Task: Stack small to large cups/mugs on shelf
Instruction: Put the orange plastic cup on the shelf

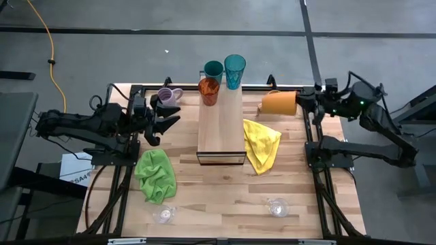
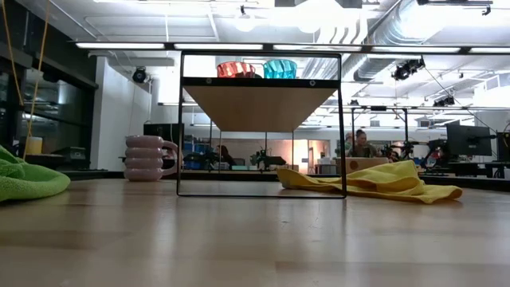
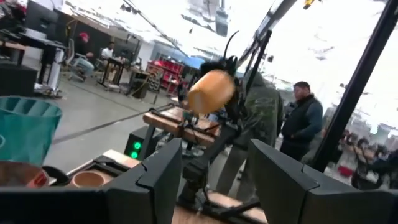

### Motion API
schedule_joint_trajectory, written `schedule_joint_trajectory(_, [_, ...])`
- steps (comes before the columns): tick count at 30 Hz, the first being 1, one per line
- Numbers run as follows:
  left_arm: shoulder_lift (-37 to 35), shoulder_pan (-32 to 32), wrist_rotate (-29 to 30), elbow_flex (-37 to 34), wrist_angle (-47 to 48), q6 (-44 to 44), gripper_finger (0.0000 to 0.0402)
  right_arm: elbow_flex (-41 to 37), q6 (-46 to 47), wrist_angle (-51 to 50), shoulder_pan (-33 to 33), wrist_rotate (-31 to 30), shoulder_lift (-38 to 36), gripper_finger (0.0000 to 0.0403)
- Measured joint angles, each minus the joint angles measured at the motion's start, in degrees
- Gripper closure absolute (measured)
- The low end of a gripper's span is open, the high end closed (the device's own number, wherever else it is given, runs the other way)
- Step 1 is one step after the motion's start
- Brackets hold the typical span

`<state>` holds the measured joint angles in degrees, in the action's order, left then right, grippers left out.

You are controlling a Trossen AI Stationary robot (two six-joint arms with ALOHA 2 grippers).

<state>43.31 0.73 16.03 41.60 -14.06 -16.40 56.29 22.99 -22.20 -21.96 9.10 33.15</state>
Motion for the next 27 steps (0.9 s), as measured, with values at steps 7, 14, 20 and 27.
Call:
schedule_joint_trajectory(7, [1.6, 0.0, 0.0, 0.1, 0.5, 0.2, 0.0229, 0.0, -2.5, 1.9, 3.2, 0.5, 2.3, 0.0403])
schedule_joint_trajectory(14, [1.2, 0.0, 0.0, 0.1, 0.5, 0.3, 0.0229, 0.0, -2.5, 3.5, 3.2, 0.5, 2.9, 0.0403])
schedule_joint_trajectory(20, [1.2, 0.0, 0.0, 0.1, 0.5, 0.3, 0.0229, 1.8, 0.2, 4.2, 3.2, -4.6, 7.8, 0.0403])
schedule_joint_trajectory(27, [1.2, 0.0, 0.0, 0.1, 0.5, 0.2, 0.0229, 18.4, -1.6, -7.8, 3.2, -11.6, 25.4, 0.0403])
